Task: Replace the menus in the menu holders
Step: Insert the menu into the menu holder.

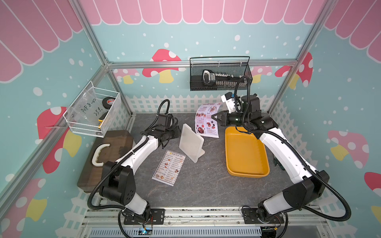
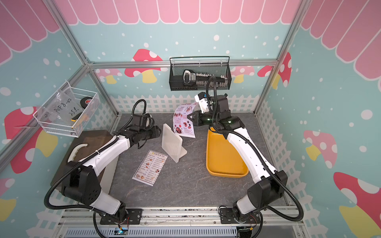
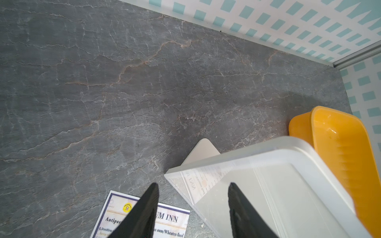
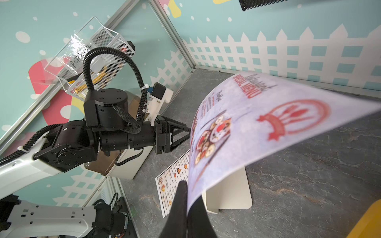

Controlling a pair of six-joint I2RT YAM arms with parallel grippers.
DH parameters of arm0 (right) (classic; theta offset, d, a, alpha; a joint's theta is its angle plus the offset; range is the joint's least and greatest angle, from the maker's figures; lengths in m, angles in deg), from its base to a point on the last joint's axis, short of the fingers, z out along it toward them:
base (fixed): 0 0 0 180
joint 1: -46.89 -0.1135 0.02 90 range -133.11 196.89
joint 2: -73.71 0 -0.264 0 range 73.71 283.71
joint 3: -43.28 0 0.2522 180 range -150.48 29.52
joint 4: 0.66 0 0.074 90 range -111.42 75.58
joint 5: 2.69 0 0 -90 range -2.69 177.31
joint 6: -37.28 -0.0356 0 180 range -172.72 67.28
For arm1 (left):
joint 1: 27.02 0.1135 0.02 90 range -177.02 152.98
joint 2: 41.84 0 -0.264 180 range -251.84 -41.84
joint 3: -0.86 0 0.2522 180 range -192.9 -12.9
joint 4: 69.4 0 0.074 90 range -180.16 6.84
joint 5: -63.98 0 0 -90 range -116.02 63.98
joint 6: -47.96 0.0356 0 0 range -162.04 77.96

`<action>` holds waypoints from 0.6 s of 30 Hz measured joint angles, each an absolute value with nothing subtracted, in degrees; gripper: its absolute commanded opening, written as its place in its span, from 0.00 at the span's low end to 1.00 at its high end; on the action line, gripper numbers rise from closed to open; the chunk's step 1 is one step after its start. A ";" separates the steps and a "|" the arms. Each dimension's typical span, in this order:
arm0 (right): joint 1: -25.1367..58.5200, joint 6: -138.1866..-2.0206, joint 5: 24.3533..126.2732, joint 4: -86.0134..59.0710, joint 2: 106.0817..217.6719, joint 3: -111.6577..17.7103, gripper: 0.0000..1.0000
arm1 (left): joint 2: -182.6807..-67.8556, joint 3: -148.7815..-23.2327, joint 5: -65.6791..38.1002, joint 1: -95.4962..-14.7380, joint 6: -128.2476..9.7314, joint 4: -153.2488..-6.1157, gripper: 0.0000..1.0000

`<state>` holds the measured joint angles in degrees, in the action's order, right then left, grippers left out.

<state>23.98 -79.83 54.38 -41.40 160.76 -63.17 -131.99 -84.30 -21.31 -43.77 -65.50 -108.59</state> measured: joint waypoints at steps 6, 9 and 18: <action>23.98 -80.20 55.02 -41.36 161.19 -63.19 0.04 | -132.05 -84.58 -19.67 -44.78 -63.34 -108.64 0.55; 23.95 -80.47 55.22 -41.25 161.35 -63.25 0.04 | -132.08 -84.58 -19.19 -45.24 -62.62 -108.79 0.55; 23.95 -80.66 54.69 -40.99 162.11 -63.65 0.04 | -134.35 -84.56 -18.86 -45.43 -62.57 -107.28 0.55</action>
<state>23.95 -80.66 54.69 -40.99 162.11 -63.65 -134.35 -84.56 -18.86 -45.43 -62.57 -107.28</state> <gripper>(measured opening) 0.045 0.552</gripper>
